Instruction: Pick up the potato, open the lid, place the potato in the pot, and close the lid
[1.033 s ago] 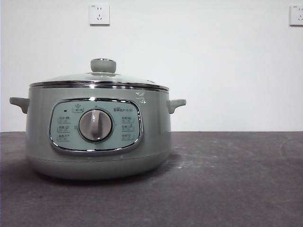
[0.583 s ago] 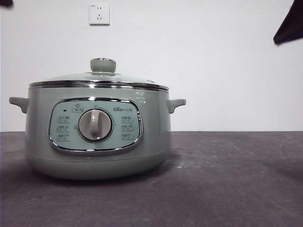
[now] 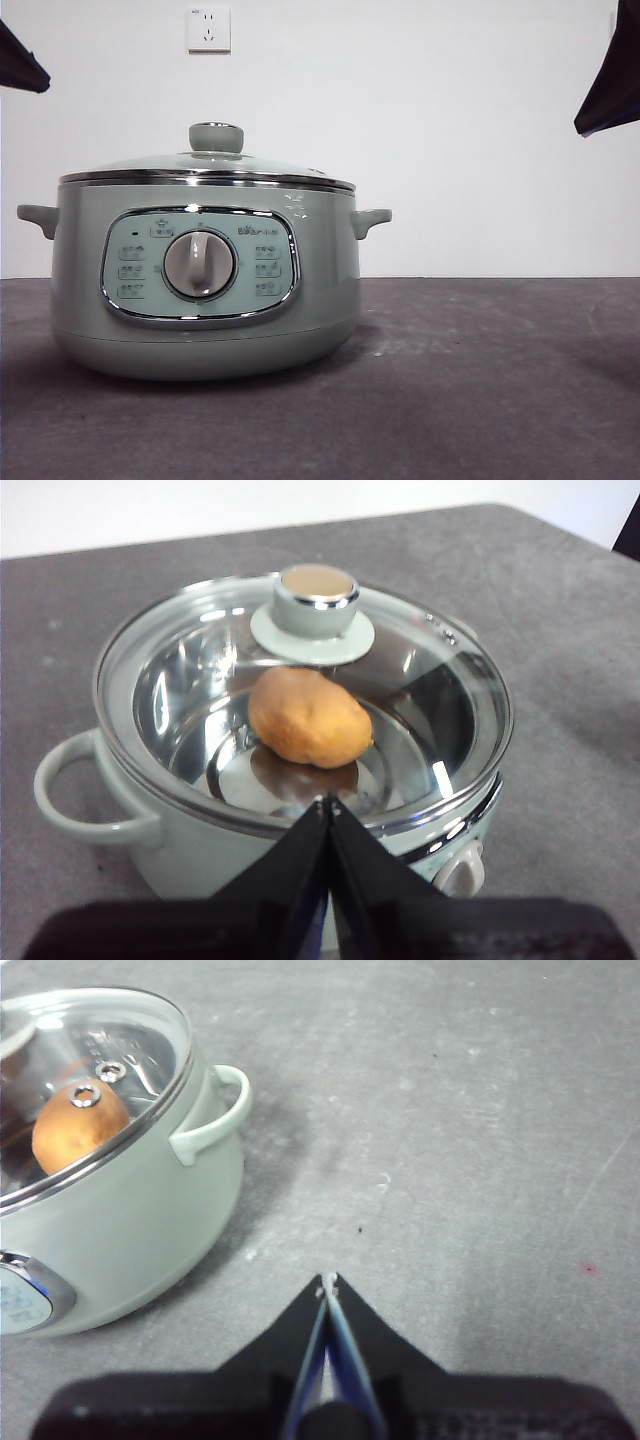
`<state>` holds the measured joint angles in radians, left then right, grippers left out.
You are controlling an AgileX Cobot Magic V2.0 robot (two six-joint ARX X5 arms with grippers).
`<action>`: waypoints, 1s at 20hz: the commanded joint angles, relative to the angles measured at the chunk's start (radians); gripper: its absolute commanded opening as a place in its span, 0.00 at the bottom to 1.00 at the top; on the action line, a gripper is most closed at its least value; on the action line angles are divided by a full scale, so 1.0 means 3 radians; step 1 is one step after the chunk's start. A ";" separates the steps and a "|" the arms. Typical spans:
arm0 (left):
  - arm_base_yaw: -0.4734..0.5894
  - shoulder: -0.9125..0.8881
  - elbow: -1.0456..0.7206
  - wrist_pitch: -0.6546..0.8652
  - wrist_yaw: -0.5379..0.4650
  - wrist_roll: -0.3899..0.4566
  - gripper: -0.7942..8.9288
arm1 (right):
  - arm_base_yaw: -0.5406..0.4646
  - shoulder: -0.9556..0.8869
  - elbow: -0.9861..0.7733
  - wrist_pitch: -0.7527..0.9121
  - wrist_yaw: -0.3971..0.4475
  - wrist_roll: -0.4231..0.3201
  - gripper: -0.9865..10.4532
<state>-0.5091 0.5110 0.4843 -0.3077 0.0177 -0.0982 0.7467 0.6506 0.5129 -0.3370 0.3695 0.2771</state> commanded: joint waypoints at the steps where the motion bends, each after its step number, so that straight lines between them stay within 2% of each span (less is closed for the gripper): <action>1: -0.0006 -0.0005 -0.0014 -0.0005 0.0004 -0.0020 0.08 | 0.0001 -0.0009 -0.0027 0.0019 0.0010 0.0033 0.09; 2: -0.0009 -0.0009 -0.0014 -0.0027 0.0005 -0.0019 0.08 | 0.0001 -0.0009 -0.0027 0.0019 0.0010 0.0033 0.09; 4: 0.0032 -0.0145 -0.0014 -0.0050 -0.0060 0.0261 0.08 | 0.0001 -0.0010 -0.0027 0.0019 0.0010 0.0033 0.09; 7: 0.0294 -0.0351 -0.0024 -0.0053 -0.0045 0.0520 0.08 | 0.0001 -0.0010 -0.0027 0.0019 0.0010 0.0033 0.09; 11: 0.0871 -0.0647 -0.0046 -0.0123 -0.0025 0.0596 0.08 | 0.0001 -0.0010 -0.0027 0.0019 0.0010 0.0033 0.09; 14: 0.1240 -0.0913 -0.0183 -0.0121 0.0173 0.0670 0.08 | 0.0001 -0.0010 -0.0027 0.0019 0.0011 0.0033 0.09; 20: 0.1661 -0.1368 -0.0805 0.0084 0.0230 0.0689 0.08 | 0.0001 -0.0010 -0.0027 0.0020 0.0011 0.0033 0.09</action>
<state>-0.0124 0.1032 0.2459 -0.2955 0.0856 0.0975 0.7467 0.6495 0.5129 -0.3367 0.3695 0.2771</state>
